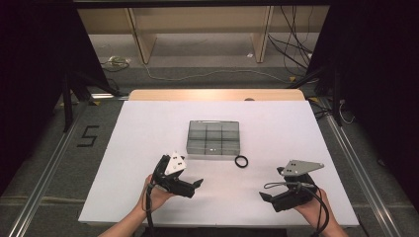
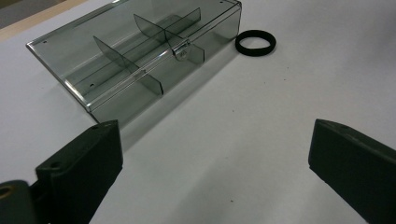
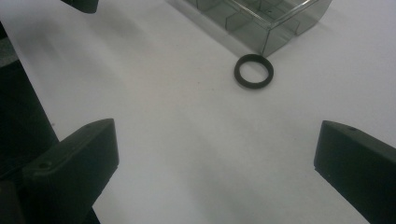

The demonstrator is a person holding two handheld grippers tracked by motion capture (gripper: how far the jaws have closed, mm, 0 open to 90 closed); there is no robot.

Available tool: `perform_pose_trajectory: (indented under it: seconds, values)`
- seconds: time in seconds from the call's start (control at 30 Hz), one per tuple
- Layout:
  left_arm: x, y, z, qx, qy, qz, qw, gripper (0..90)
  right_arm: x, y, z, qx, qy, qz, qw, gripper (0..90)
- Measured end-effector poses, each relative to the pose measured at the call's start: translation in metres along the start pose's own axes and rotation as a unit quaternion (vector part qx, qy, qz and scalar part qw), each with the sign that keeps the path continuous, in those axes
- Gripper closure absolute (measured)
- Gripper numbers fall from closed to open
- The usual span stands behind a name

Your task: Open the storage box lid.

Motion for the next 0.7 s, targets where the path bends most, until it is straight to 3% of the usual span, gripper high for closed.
perform_pose_trajectory:
  seconds: [0.43,0.7]
  values:
    - [-0.025,-0.007,0.01,0.02,0.015,-0.012,0.9996,11.0,-0.004,0.0,-0.004,0.005,-0.007,-0.002,1.0,0.9]
    - [-0.037,-0.009,0.015,0.036,0.012,-0.029,0.9989,8.6,-0.006,0.003,-0.002,0.008,-0.007,-0.004,0.9999,0.9]
Point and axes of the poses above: each handheld gripper's, and its own axes: x roughly backward along the jaws, z roughly out of its top, y roughly to its right, the point moved 2 cm from there along -x, roughly forward along the jaws, and after that the axes turned 2 degrees about x, right-handed, at the moved point
